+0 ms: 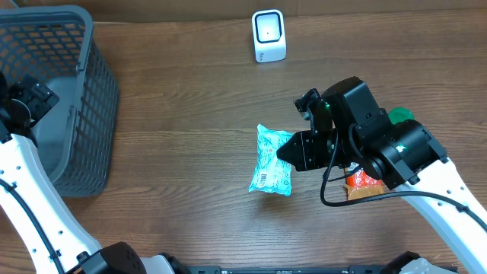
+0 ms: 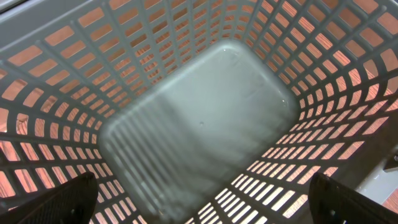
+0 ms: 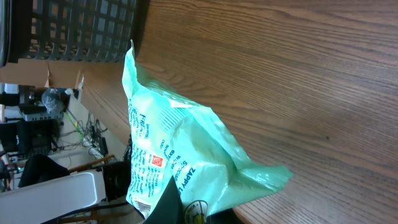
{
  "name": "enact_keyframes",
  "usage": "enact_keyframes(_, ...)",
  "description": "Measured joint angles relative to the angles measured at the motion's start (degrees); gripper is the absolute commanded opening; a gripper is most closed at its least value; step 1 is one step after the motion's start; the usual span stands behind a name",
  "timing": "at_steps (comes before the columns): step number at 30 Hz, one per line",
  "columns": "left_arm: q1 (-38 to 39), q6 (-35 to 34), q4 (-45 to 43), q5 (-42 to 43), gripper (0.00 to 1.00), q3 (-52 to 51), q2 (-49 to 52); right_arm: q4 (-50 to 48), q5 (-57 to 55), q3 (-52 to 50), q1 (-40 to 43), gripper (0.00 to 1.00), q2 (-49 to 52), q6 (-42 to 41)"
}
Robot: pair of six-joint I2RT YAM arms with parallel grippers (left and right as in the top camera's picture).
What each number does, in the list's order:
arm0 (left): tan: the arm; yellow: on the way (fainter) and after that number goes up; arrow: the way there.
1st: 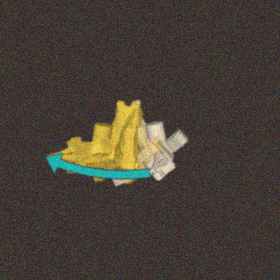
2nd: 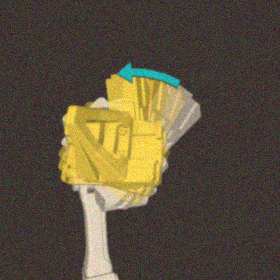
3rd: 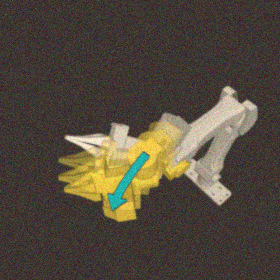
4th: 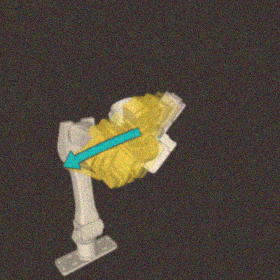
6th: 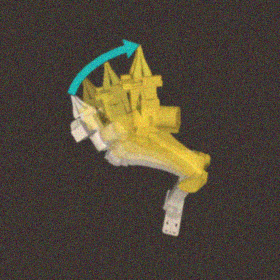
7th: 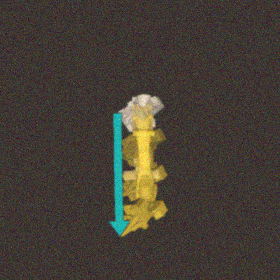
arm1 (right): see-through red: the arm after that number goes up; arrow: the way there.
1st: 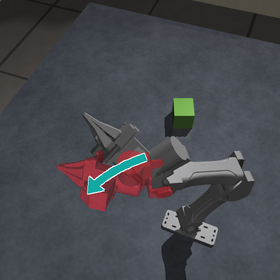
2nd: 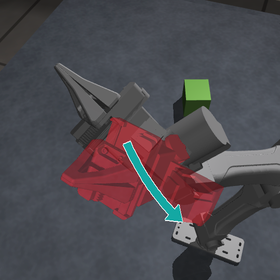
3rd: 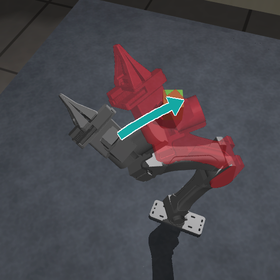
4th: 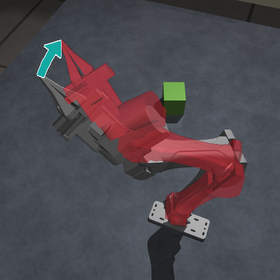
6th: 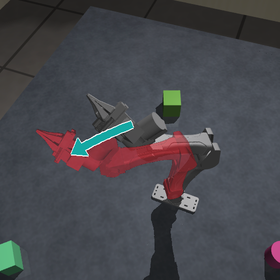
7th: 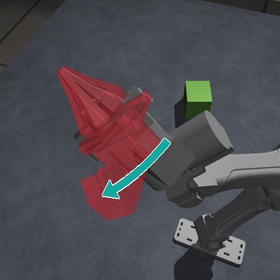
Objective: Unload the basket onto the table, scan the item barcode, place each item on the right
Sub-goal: 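Lift the green snack bag and turn it with the right gripper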
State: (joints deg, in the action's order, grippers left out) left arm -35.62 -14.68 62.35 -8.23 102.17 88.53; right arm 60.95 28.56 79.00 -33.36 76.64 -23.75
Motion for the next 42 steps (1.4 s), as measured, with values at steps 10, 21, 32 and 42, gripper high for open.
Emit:
enact_keyframes(10,0.0,0.0,0.0,0.0,1.0,0.0,0.0,-0.28,0.0,0.0,0.0,0.04,0.0,0.0)
enact_keyframes(21,0.0,0.0,0.0,0.0,1.0,0.0,0.0,-0.28,-0.02,0.0,0.0,0.04,0.0,0.0)
enact_keyframes(32,0.0,0.0,0.0,0.0,1.0,0.0,0.0,-0.33,-0.11,0.0,0.0,0.04,0.0,0.55)
enact_keyframes(42,0.0,0.0,0.0,0.0,1.0,0.0,0.0,-0.37,-6.21,0.0,0.0,0.04,0.0,2.62)
